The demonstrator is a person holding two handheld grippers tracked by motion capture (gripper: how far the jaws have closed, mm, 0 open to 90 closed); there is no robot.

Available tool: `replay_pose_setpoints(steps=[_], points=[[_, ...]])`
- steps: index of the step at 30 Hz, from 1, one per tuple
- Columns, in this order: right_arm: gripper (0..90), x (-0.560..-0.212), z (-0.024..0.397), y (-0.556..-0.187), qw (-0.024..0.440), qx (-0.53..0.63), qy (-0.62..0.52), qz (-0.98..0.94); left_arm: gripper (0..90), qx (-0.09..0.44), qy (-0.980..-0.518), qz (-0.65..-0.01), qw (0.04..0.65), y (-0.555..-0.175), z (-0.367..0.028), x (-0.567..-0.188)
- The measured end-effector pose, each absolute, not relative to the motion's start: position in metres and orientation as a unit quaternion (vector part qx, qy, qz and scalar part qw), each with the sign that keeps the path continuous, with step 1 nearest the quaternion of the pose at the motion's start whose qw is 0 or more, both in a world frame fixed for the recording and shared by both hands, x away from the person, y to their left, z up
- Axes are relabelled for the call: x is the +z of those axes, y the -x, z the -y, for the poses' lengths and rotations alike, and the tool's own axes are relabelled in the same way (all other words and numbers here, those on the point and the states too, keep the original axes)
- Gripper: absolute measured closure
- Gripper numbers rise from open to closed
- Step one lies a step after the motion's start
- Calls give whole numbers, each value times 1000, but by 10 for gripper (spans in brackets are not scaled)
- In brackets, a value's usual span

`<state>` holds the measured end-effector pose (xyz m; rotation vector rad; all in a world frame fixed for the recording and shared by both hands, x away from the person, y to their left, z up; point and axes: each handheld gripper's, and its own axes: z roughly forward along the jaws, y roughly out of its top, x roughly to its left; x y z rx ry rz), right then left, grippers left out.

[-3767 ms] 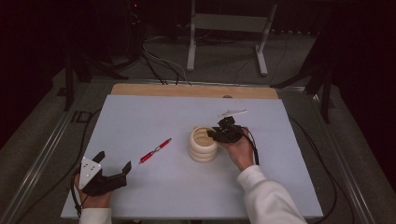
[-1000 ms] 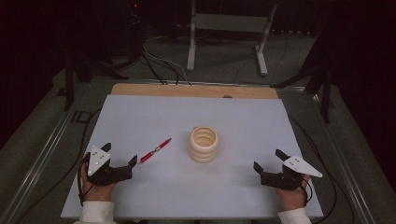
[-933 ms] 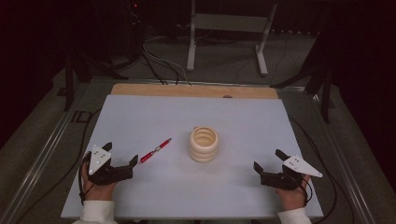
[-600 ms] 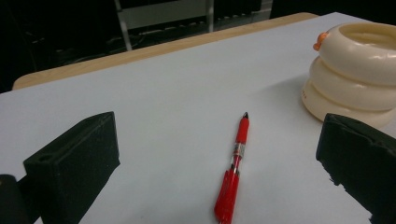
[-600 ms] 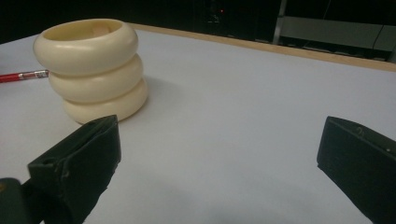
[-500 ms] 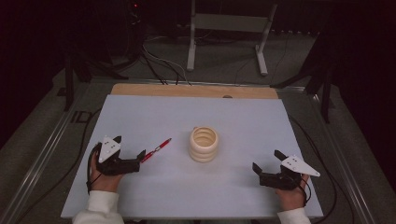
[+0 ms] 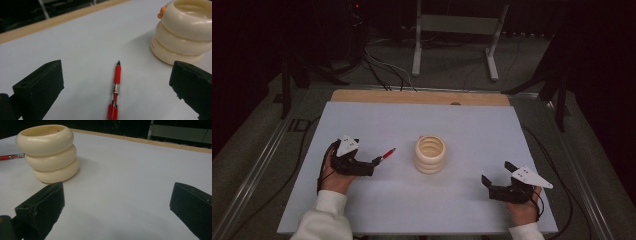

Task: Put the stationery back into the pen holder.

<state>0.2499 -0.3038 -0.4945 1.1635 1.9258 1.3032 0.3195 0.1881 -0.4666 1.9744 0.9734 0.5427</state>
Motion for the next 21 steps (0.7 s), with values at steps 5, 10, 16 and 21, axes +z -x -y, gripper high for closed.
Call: replay_pose_setpoints(steps=[5,10,16,21], points=[[0,-495,303,-250,266,483,-430,-715,0,208,-805,-385,400,-333,-177,-467],[0,-495,303,-250,266,483,-429,-716,0,199,-817,-383,382,-343,-169,-469],[0,-495,302,-250,264,482,-429,-717,0,190,-834,-380,352,-356,-161,-476],[0,-495,303,-250,263,481,-431,-716,1,160,-845,-387,332,-366,-157,-483]])
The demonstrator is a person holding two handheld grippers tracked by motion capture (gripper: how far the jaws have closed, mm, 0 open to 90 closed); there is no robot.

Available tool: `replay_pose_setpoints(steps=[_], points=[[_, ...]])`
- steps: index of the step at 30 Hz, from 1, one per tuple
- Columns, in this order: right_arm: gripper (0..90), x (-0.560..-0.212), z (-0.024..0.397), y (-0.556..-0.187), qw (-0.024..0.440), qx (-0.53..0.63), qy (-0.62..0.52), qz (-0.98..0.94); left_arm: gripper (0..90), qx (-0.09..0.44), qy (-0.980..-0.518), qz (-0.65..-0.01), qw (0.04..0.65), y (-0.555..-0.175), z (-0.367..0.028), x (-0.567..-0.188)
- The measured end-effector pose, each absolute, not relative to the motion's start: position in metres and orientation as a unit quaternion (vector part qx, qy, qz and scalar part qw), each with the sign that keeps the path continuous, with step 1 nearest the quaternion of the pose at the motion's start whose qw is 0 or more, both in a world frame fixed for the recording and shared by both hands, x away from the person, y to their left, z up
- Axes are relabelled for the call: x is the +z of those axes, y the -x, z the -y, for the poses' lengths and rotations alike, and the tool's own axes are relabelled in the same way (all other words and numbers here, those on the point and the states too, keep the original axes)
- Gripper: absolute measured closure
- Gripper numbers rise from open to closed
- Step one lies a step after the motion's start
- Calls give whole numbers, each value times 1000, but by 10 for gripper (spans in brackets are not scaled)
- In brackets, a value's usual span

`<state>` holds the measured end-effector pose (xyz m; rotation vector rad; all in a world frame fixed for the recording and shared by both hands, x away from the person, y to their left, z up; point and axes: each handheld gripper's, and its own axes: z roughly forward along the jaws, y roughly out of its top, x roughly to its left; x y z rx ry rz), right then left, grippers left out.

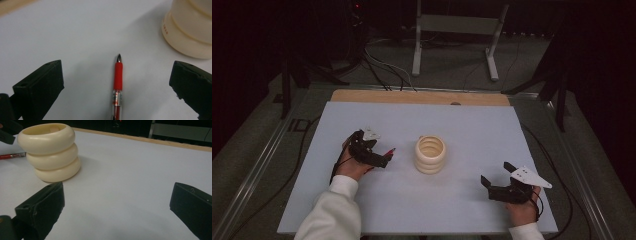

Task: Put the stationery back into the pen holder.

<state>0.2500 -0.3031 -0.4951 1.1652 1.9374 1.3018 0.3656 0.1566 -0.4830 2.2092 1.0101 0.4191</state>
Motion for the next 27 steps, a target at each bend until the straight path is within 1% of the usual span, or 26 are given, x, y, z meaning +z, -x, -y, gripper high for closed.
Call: replay_pose_setpoints(steps=[2,4,5,6,7,8,10,11,12,13,14,19,22,24,27], points=[[0,-495,303,-250,263,481,-431,-717,46,145,-849,-392,323,-370,-156,-486],[1,-495,303,-250,263,482,-431,-717,68,142,-851,-393,319,-371,-156,-487],[0,-495,303,-250,263,481,-430,-717,68,135,-856,-393,306,-373,-156,-490],[0,-495,303,-250,263,481,-430,-717,88,135,-856,-393,306,-373,-156,-490],[1,-495,303,-250,263,481,-431,-717,88,131,-858,-403,291,-376,-155,-493],[1,-495,303,-250,262,481,-432,-717,190,131,-859,-408,282,-377,-154,-494],[0,-495,304,-250,261,482,-432,-716,263,122,-864,-407,270,-379,-154,-497],[0,-495,304,-250,261,482,-433,-716,344,115,-868,-405,263,-380,-154,-498],[0,-495,304,-250,261,482,-433,-716,405,115,-868,-405,263,-380,-154,-498],[1,-496,304,-251,260,482,-433,-716,405,101,-873,-405,253,-381,-153,-501],[1,-496,304,-251,259,481,-434,-716,517,94,-875,-403,252,-382,-152,-502],[1,-496,304,-251,258,480,-435,-717,678,71,-877,-401,257,-386,-152,-503],[1,-497,304,-252,257,479,-435,-718,787,76,-886,-391,238,-387,-148,-502],[1,-497,304,-252,257,478,-435,-718,802,81,-890,-387,228,-387,-146,-501],[1,-497,304,-252,258,478,-435,-718,806,102,-891,-379,230,-384,-142,-501]])
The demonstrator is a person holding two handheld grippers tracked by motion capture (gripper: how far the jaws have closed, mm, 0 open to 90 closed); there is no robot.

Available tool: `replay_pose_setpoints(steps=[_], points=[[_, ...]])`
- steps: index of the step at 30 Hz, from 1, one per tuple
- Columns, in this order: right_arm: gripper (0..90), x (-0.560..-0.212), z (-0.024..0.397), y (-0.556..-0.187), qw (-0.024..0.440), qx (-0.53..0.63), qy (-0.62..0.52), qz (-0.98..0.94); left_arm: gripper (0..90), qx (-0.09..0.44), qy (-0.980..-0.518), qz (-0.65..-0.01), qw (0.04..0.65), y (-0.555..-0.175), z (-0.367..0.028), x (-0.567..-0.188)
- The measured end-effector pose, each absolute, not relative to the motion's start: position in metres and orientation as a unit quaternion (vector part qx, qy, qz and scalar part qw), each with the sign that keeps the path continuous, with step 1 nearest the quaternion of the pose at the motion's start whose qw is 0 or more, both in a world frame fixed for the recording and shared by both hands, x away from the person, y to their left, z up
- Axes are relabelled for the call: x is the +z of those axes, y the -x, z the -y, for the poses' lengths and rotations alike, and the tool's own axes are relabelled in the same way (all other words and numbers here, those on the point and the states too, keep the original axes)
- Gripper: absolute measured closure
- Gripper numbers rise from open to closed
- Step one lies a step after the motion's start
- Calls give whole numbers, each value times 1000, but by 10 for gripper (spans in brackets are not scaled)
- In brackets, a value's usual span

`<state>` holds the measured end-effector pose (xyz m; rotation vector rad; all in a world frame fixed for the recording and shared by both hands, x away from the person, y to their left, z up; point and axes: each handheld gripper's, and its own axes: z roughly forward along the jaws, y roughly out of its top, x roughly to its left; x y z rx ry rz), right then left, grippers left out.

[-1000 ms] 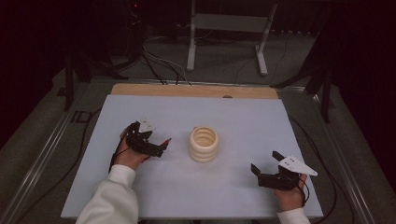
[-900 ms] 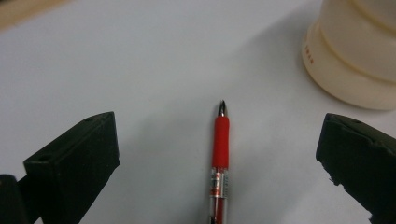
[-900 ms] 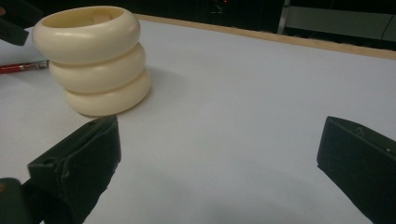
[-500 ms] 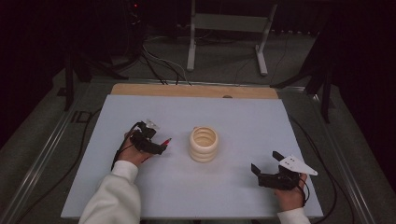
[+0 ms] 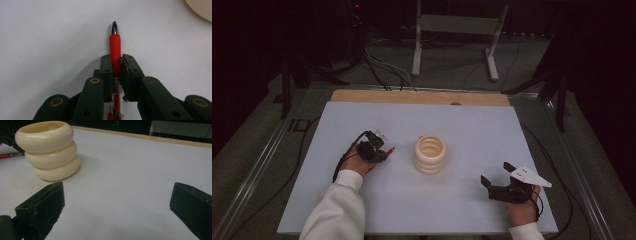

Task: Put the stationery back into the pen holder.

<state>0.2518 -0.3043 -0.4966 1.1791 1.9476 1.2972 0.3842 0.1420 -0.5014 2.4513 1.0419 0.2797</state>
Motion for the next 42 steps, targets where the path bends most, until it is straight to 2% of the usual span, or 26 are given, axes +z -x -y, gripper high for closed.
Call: replay_pose_setpoints(steps=[15,42], points=[[2,-496,305,-251,257,479,-438,-716,806,117,-862,-393,298,-376,-151,-475],[2,-496,305,-251,253,482,-438,-715,806,153,-821,-397,381,-370,-150,-424]])
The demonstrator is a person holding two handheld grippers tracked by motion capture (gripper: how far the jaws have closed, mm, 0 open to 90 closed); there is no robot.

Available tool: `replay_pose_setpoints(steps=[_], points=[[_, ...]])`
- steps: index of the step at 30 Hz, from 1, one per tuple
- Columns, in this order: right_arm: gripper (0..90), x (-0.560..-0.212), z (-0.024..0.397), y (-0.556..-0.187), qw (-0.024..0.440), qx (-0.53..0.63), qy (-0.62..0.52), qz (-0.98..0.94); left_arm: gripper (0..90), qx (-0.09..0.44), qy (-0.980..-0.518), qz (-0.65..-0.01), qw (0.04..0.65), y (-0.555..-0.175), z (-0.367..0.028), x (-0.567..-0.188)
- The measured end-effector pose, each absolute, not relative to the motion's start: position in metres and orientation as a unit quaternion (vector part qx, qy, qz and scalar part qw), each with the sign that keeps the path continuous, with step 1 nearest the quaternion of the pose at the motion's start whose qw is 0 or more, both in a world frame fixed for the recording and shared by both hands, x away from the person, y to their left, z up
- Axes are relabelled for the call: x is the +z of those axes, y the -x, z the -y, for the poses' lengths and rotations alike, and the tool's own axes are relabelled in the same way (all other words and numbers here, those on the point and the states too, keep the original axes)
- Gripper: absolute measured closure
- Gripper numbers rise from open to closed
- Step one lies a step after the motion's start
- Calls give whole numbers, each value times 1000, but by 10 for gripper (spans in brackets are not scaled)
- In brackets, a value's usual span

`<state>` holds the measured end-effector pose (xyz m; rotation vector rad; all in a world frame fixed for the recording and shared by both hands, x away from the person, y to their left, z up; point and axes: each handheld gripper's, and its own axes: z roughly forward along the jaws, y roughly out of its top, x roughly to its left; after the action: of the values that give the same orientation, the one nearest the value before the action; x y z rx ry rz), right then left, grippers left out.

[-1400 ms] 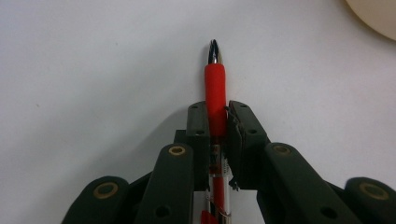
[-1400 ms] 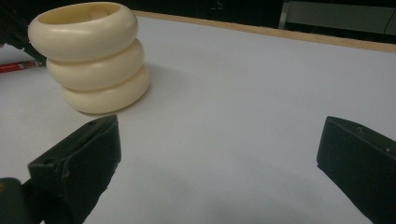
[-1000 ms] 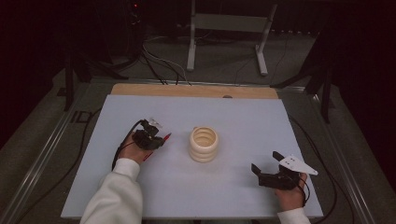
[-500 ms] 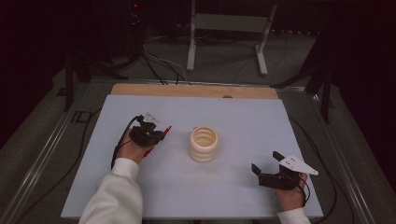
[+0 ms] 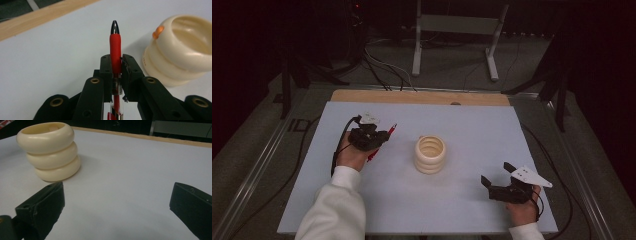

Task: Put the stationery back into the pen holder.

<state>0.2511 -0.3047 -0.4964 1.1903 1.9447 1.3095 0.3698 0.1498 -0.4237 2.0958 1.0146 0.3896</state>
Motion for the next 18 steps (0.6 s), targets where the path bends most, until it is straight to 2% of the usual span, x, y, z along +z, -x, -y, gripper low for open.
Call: replay_pose_setpoints(steps=[18], points=[[2,-497,304,-251,250,483,-436,-717,806,179,-795,-388,431,-364,-142,-396]])
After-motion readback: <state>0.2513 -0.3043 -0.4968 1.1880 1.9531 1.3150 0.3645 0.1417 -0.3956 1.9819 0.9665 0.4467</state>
